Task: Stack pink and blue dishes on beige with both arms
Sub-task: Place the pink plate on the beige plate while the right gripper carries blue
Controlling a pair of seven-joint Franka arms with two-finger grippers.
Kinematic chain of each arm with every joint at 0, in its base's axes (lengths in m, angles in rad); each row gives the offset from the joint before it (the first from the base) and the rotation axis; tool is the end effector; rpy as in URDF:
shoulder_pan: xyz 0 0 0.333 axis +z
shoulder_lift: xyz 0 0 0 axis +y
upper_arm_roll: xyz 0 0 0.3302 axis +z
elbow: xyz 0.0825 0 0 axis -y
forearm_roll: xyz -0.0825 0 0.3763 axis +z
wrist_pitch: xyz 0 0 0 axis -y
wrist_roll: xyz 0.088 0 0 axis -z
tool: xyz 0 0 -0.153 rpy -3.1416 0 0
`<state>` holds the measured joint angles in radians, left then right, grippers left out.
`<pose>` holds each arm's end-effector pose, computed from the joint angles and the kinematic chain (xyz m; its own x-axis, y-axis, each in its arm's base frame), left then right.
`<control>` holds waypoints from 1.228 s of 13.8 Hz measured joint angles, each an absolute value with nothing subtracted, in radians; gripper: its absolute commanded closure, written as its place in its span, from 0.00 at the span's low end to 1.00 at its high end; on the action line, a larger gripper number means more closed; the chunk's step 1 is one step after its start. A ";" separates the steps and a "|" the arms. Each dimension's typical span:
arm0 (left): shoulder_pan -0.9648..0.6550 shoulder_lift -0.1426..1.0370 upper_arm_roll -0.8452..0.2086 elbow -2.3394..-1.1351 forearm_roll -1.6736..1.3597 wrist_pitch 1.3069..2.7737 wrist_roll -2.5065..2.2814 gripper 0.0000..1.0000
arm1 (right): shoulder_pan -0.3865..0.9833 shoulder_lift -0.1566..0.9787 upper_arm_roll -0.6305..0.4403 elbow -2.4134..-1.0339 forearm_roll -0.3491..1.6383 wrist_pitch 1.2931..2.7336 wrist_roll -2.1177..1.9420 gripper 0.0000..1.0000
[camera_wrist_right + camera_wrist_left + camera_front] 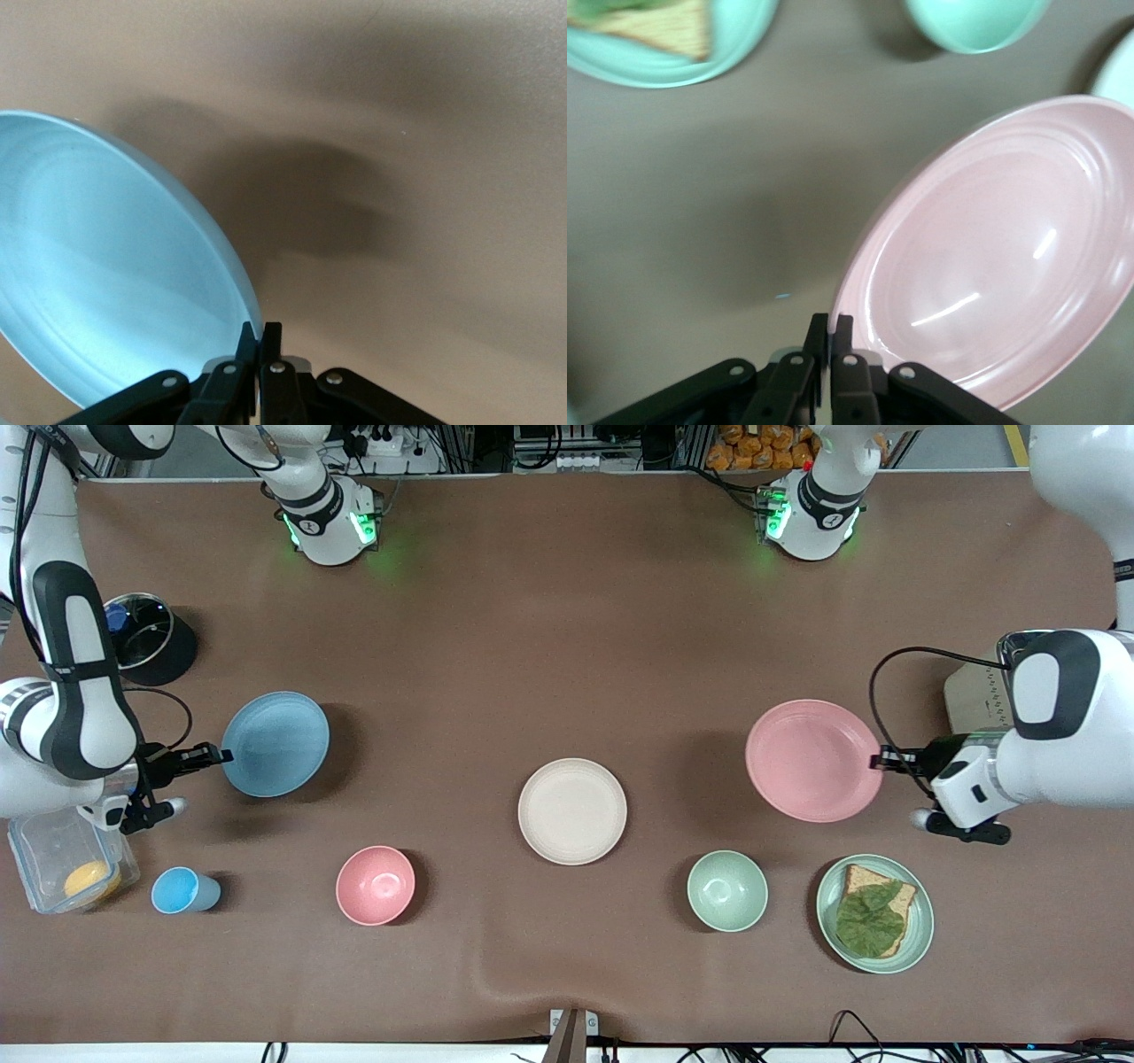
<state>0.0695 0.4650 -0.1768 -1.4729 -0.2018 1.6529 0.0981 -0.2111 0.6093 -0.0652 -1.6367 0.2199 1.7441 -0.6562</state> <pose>0.6401 -0.0834 0.3705 0.9505 -0.1847 -0.2499 -0.1085 -0.9508 0.2901 0.5930 -0.1347 0.2114 0.8941 0.3326 -0.3000 0.1986 -0.8947 -0.4000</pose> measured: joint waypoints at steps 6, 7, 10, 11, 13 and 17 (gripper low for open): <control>-0.114 0.549 -0.219 -1.471 -0.319 1.865 -0.114 1.00 | -0.210 0.609 -0.065 -1.634 0.220 1.743 -0.656 1.00; -0.139 0.570 -0.219 -1.471 -0.333 1.913 -0.136 1.00 | -0.210 0.609 -0.064 -1.633 0.220 1.743 -0.656 1.00; -0.209 0.647 -0.220 -1.470 -0.346 2.065 -0.197 1.00 | -0.203 0.609 -0.063 -1.618 0.220 1.726 -0.649 1.00; -0.238 0.673 -0.221 -1.470 -0.347 2.123 -0.227 1.00 | -0.195 0.609 -0.063 -1.605 0.221 1.704 -0.630 1.00; -0.297 0.723 -0.221 -1.470 -0.347 2.252 -0.283 1.00 | -0.166 0.609 -0.062 -1.570 0.222 1.653 -0.568 1.00; -0.363 0.802 -0.220 -1.467 -0.347 2.397 -0.331 1.00 | -0.083 0.609 -0.060 -1.524 0.230 1.607 -0.436 1.00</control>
<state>-0.3631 0.8016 -0.2201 -1.4674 -0.3471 2.3973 -0.3312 -0.0828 0.6091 -0.0603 -1.5236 0.2301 1.6074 -0.4359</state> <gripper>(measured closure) 0.952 0.974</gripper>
